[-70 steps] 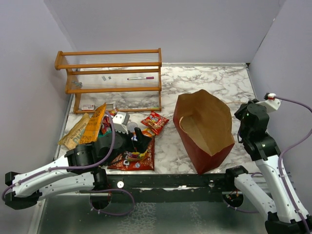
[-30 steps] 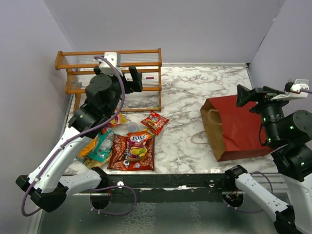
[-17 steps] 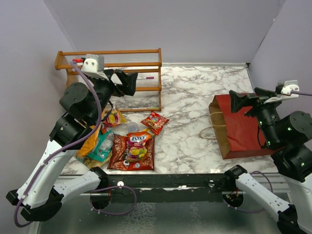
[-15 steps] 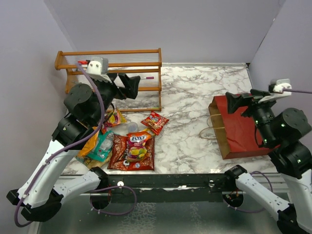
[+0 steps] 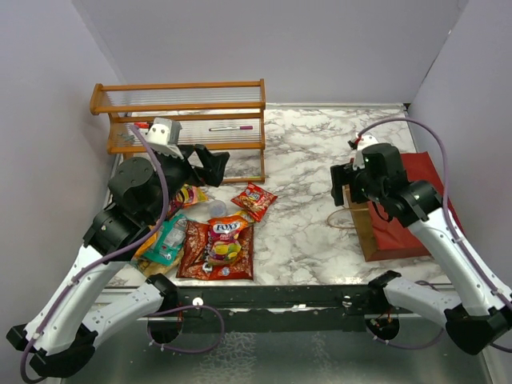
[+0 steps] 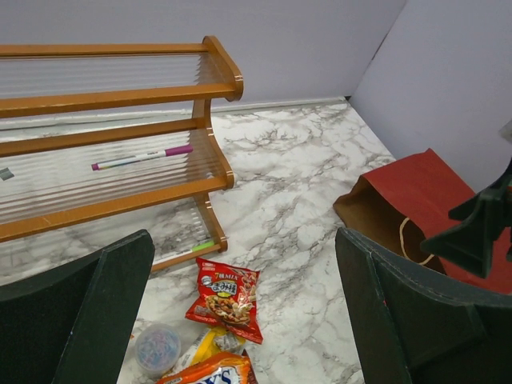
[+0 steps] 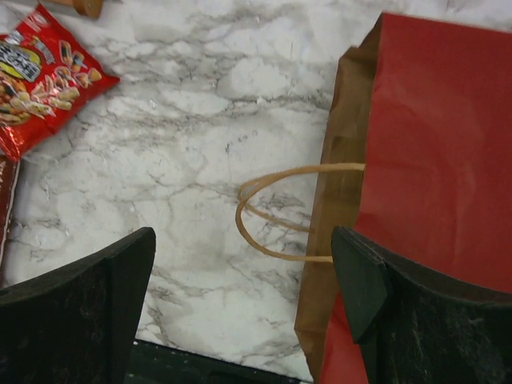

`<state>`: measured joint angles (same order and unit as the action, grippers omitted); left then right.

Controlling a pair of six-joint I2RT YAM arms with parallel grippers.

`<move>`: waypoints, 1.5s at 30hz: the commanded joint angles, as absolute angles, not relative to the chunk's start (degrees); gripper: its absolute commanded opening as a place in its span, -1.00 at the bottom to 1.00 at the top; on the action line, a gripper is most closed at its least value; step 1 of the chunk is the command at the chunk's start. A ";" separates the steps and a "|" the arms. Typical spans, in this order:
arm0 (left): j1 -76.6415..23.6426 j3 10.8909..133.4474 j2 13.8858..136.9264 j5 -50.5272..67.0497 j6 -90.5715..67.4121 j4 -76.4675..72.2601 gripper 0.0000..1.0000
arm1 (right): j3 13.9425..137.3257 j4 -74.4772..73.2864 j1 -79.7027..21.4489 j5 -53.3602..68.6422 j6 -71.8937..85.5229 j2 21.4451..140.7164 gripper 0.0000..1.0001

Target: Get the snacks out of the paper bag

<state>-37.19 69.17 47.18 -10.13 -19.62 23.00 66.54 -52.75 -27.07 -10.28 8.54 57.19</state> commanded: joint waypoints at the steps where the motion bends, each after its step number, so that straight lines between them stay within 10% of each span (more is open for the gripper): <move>1: -37.00 68.03 45.18 -8.39 -20.05 23.58 0.98 | 69.04 -59.83 -27.42 -8.77 15.26 61.62 0.81; 19: -37.00 66.12 41.55 -7.32 -20.60 25.06 0.98 | 61.33 -50.23 -27.42 -7.55 20.19 74.18 0.36; 33: -37.00 66.65 42.40 -6.88 -20.50 25.71 0.98 | 63.28 -48.17 -27.42 -3.52 20.01 68.41 -0.74; 45: -37.00 67.36 42.55 -7.27 -20.90 26.77 0.98 | 72.73 -41.67 -27.42 10.12 26.09 59.02 -0.89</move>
